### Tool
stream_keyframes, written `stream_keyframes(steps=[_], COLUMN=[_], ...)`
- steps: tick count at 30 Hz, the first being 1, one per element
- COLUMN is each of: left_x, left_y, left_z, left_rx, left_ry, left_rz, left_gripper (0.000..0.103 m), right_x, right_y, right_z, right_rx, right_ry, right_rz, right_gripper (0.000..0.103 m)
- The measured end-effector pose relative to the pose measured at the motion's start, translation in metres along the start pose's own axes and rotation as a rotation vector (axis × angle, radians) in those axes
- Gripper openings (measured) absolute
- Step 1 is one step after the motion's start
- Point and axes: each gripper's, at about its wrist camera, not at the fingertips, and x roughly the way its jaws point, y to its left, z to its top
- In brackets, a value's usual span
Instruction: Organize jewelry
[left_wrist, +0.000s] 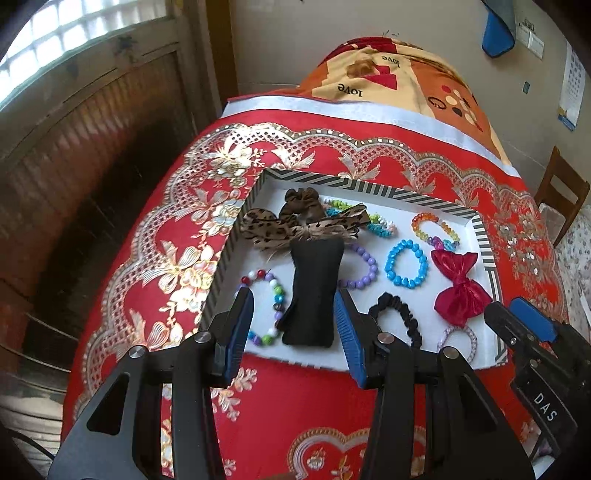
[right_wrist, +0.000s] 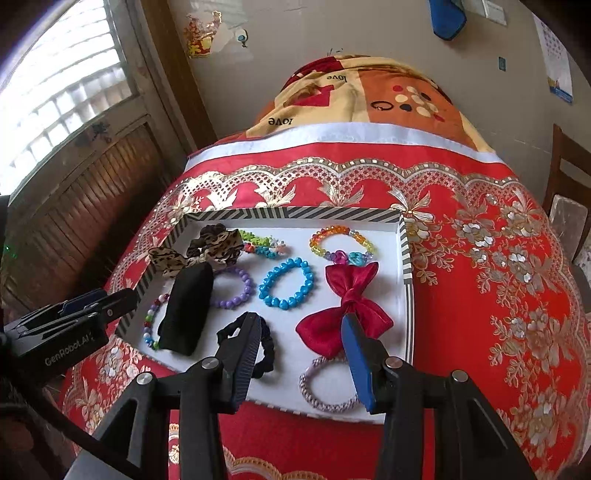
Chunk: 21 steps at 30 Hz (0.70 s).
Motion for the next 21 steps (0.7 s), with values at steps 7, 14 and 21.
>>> stream_keyframes(steps=[7,14,21], left_x=[-0.017,-0.034,-0.046], left_y=[0.001,-0.005,-0.009], left_z=[-0.013,-0.022,-0.027], left_rx=[-0.006,0.003,0.010], left_ry=[-0.020,-0.047,-0.067], left_rz=[0.006,0.011,0.003], left_gripper=[0.045,0.045,0.045], right_x=[-0.015,-0.031,-0.045], right_y=[0.002,0.006,0.007], right_z=[-0.009,-0.016,-0.021], right_rx=[-0.002,-0.015,-0.025], right_ry=[-0.002,-0.019,-0.035], right_rz=[0.006,0.007,-0.001], right_gripper=[0.053,0.053,0.054])
